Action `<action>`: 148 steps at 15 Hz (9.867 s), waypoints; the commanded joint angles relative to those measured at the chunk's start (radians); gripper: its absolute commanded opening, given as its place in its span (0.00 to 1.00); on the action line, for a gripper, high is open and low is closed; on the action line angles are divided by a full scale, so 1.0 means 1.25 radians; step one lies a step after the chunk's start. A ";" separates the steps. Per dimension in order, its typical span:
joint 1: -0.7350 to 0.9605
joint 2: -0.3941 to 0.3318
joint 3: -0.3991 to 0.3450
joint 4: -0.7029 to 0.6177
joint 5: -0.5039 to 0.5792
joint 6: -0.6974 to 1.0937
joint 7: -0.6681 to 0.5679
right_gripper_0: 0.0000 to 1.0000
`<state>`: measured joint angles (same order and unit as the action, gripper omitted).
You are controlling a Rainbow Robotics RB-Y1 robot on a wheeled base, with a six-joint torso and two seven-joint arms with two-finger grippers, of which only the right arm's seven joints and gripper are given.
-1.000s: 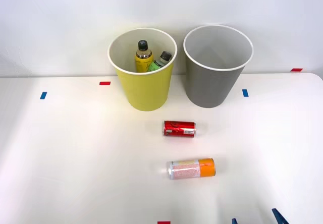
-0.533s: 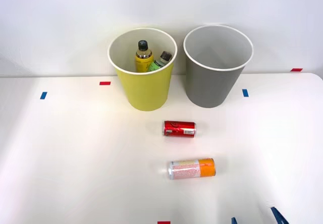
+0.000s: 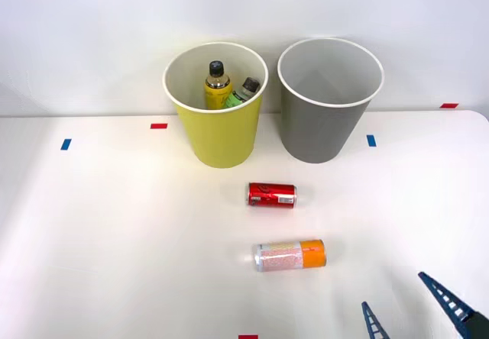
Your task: Put cans in the gray bin, plastic bottles in the light green bin
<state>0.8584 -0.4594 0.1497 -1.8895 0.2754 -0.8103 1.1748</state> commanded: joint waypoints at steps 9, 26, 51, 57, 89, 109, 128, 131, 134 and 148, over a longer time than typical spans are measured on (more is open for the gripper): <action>-0.014 -0.344 0.117 -0.361 -0.062 0.528 -0.040 0.96; -0.414 -0.658 0.329 -0.489 -0.199 0.945 -0.175 0.96; -0.959 -0.666 0.682 -0.571 -0.496 1.342 -0.059 0.95; -1.241 -0.642 0.900 -0.502 -0.488 1.340 -0.017 0.95; -1.418 -0.377 1.003 -0.337 -0.640 1.580 0.198 0.95; -1.418 -0.298 1.003 -0.178 -0.661 1.534 0.268 0.95; -1.392 -0.372 0.982 -0.237 -0.612 1.470 0.209 0.00; -1.332 -0.420 0.894 -0.307 -0.609 1.470 0.165 0.00; -1.238 -0.439 0.759 -0.354 -0.609 1.470 0.158 0.00; -0.746 -0.333 0.072 -0.483 -0.611 1.376 0.128 0.00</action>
<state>-0.1056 -0.9069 0.2859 -2.4916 -0.4875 0.9345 1.3476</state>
